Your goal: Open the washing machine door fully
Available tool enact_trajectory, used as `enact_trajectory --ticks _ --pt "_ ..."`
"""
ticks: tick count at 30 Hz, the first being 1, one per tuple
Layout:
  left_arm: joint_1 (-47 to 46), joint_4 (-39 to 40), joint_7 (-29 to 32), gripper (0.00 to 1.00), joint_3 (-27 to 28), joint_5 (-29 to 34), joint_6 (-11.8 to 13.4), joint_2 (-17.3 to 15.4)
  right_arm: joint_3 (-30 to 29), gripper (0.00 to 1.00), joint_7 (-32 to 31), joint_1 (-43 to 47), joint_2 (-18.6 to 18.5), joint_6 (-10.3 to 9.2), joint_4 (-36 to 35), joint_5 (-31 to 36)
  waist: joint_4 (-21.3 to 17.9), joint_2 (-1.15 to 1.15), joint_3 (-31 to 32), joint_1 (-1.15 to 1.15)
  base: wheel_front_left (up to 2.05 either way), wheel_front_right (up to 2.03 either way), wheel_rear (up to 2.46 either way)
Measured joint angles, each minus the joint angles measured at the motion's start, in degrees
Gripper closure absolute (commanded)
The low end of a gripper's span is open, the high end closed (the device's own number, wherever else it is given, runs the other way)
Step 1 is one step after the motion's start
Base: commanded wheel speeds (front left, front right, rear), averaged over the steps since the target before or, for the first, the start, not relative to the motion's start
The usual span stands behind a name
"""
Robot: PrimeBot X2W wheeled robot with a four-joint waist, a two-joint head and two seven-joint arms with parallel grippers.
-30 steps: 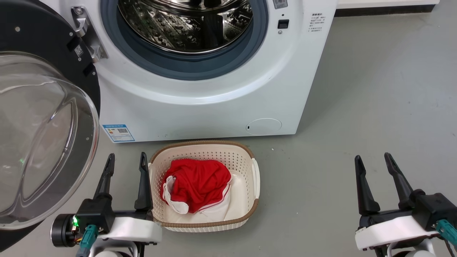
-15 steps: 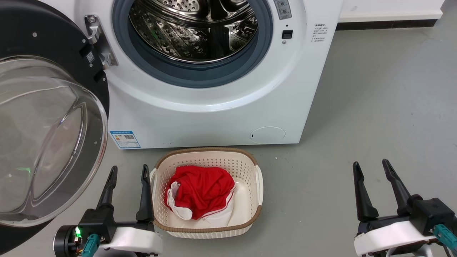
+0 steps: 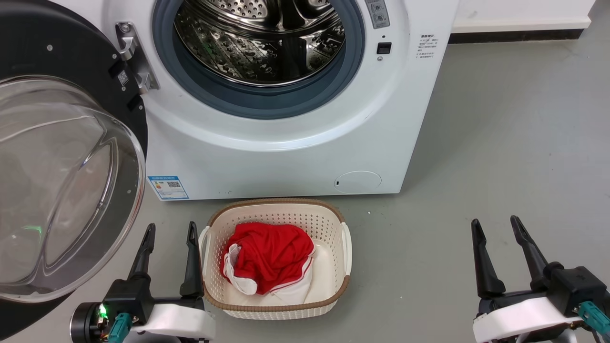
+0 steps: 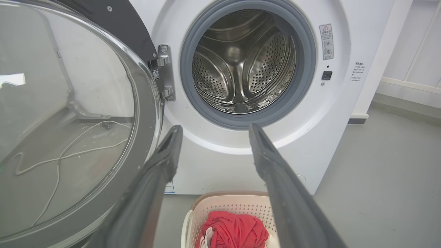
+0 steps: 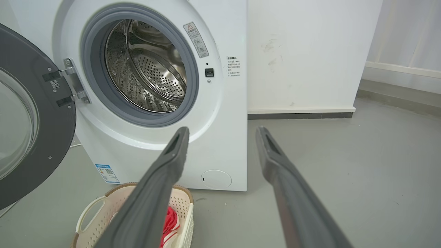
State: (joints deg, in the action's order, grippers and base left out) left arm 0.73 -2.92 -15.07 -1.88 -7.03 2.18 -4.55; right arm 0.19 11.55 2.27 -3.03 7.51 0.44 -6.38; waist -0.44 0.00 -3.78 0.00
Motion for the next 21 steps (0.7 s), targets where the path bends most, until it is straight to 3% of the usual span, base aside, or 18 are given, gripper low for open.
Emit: enact_trajectory --ticks 5,6,11,21 --pt "0.0 -0.1 0.0 0.0 0.1 0.2 0.0 0.1 0.2 0.0 0.0 0.0 0.0 0.0 0.0 0.0 0.0 0.0 0.2 0.0 0.0 0.0 0.0" --pt "0.0 -0.1 0.0 1.0 0.1 0.2 0.0 0.1 0.2 1.0 0.0 0.0 0.0 0.0 0.0 -0.1 0.0 0.0 0.2 0.0 0.0 0.0 0.0" --pt "0.9 -2.4 0.4 1.0 0.1 -0.6 -0.2 0.1 0.5 1.0 -0.1 1.0 0.0 0.0 1.9 -0.9 0.0 0.0 0.2 0.0 0.0 0.0 0.0" --pt "0.5 -3.7 3.4 1.0 1.1 -11.8 -1.5 0.3 0.4 1.0 -1.7 0.9 -0.4 0.0 3.5 -13.0 0.1 0.0 0.5 0.0 0.0 0.0 0.0"
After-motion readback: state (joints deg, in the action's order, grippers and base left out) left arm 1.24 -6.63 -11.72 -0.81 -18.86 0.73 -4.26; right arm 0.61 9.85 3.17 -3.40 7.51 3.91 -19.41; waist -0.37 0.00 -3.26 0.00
